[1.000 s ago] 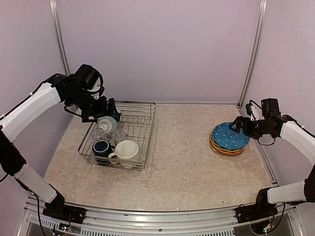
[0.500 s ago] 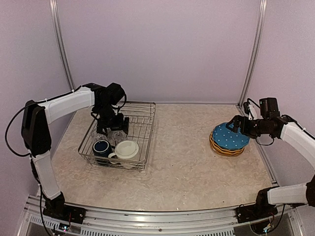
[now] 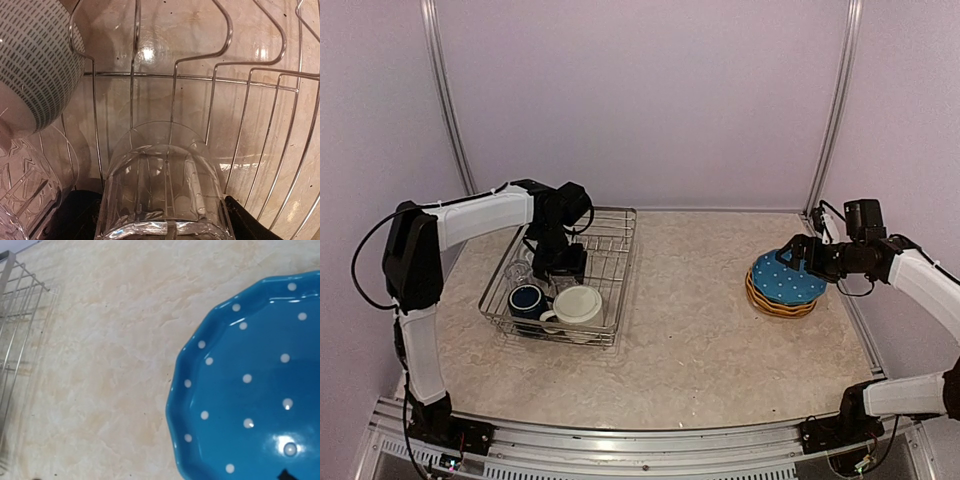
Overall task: Unload the mixed dishes from the dish rack
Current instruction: Grab the cup from the dish rack, then pass from the left arm to the right, then place the cup at the center of the board.
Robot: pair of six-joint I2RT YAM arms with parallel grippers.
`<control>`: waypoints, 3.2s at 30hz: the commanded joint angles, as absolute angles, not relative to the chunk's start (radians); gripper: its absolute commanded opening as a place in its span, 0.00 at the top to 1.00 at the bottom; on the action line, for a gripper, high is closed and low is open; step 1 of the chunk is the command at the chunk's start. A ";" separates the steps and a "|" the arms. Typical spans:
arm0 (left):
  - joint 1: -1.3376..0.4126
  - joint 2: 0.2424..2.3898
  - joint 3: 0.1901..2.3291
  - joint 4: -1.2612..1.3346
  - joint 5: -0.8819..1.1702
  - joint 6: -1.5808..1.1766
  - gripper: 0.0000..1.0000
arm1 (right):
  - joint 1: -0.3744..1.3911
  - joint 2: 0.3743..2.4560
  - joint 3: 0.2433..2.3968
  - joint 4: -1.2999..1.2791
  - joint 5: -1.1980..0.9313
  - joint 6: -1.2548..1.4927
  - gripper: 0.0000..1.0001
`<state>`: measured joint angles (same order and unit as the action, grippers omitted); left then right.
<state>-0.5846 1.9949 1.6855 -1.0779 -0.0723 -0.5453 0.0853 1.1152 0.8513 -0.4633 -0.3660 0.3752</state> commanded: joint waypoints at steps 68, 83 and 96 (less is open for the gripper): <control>-0.689 1.671 1.269 0.327 0.831 -1.237 0.74 | 0.749 1.439 0.764 0.917 -0.495 1.079 0.89; -0.617 1.522 1.270 -0.137 0.658 -0.927 0.01 | 0.742 1.226 0.820 0.207 -0.244 0.732 1.00; -0.457 1.375 1.294 -0.383 0.560 -0.748 0.01 | 0.745 1.156 0.872 -0.705 -0.021 0.700 1.00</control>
